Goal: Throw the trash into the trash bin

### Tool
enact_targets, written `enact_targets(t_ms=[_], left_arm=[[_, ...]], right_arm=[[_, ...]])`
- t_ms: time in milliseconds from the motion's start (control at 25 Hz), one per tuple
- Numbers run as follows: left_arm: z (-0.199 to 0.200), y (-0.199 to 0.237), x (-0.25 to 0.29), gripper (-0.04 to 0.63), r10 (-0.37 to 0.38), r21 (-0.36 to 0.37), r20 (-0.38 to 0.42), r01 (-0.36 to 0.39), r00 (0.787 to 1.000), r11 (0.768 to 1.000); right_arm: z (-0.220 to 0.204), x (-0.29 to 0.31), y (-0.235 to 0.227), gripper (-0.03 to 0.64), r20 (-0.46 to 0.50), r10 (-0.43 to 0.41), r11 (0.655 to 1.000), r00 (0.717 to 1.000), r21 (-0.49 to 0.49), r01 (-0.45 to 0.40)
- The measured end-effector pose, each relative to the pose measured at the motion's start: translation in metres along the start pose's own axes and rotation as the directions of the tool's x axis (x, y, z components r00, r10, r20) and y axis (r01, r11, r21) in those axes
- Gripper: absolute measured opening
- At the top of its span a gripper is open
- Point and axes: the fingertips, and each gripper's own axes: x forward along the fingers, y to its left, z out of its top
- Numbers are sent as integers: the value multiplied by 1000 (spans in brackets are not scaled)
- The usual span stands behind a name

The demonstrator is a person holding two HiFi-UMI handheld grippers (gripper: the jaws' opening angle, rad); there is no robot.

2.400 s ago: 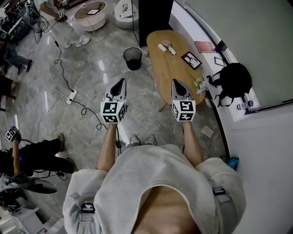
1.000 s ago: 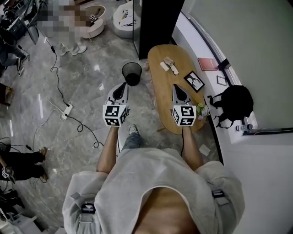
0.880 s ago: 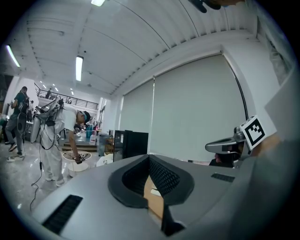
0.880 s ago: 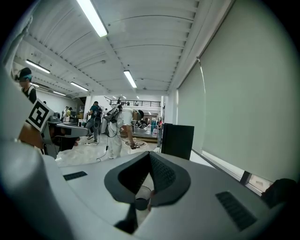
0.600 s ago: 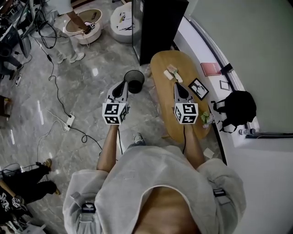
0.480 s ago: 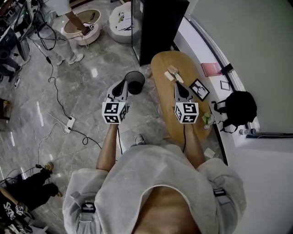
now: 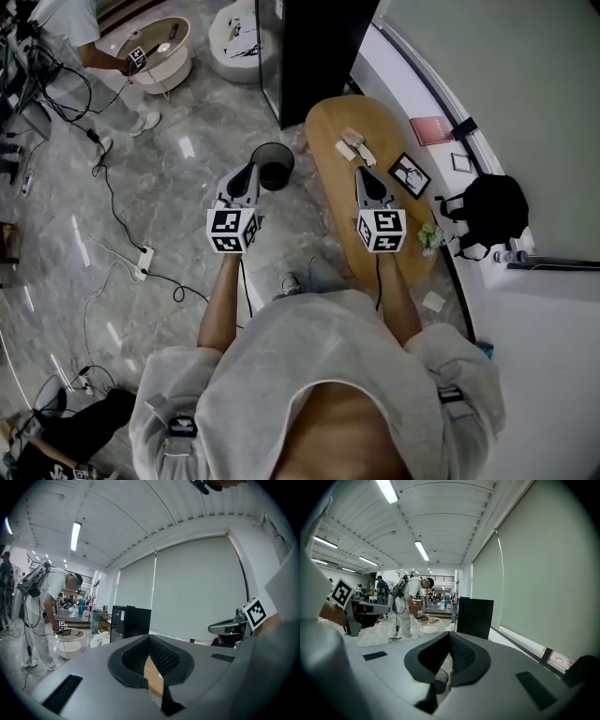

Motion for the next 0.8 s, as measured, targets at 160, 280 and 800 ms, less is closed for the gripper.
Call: enact_targets(t_ms=[160,280,800], left_arm=[[-11,1,15,17,-6,-8,-21,5,1000,1000],[-18,5,33,17,-7,-11,-37,7,999,1000],[3,41,170,17,29,2,-96,-29,995,1000]], right_arm=[[-11,12,-7,29,-22,1,1000,1000,11,-1],[-17,30,-16,28,-33,7,1000,999,21,-6],[4,168,-87,29,-35,80,995,996,64,-77]])
